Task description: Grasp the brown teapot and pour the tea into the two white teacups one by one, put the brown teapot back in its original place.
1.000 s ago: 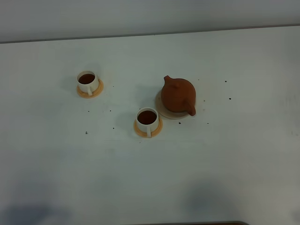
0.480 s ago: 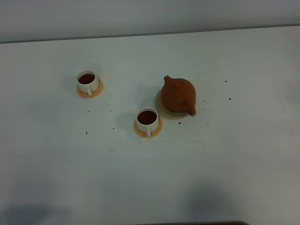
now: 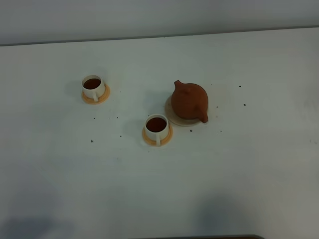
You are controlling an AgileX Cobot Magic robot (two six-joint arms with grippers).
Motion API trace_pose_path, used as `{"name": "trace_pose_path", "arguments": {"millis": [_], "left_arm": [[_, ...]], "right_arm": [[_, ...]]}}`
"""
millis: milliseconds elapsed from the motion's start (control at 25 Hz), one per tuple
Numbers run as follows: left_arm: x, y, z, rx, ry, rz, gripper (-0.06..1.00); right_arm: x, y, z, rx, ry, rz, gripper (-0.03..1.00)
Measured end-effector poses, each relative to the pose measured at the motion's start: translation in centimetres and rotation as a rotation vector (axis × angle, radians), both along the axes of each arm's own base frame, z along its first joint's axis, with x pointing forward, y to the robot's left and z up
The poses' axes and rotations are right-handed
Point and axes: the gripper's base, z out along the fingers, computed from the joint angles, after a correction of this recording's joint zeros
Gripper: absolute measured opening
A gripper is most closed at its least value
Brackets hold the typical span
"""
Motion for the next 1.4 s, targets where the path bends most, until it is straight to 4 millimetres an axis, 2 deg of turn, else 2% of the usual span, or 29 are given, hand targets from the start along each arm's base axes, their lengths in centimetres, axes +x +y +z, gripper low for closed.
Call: {"name": "trace_pose_path", "arguments": {"millis": [720, 1400], "left_arm": [[0.0, 0.0, 0.0, 0.0, 0.0, 0.0, 0.27], [0.0, 0.0, 0.0, 0.0, 0.0, 0.0, 0.27]], "right_arm": [[-3.1, -0.7, 0.4, 0.039, -0.205, 0.006, 0.24], [-4.3, -0.6, 0.3, 0.062, -0.274, 0.045, 0.24]]}}
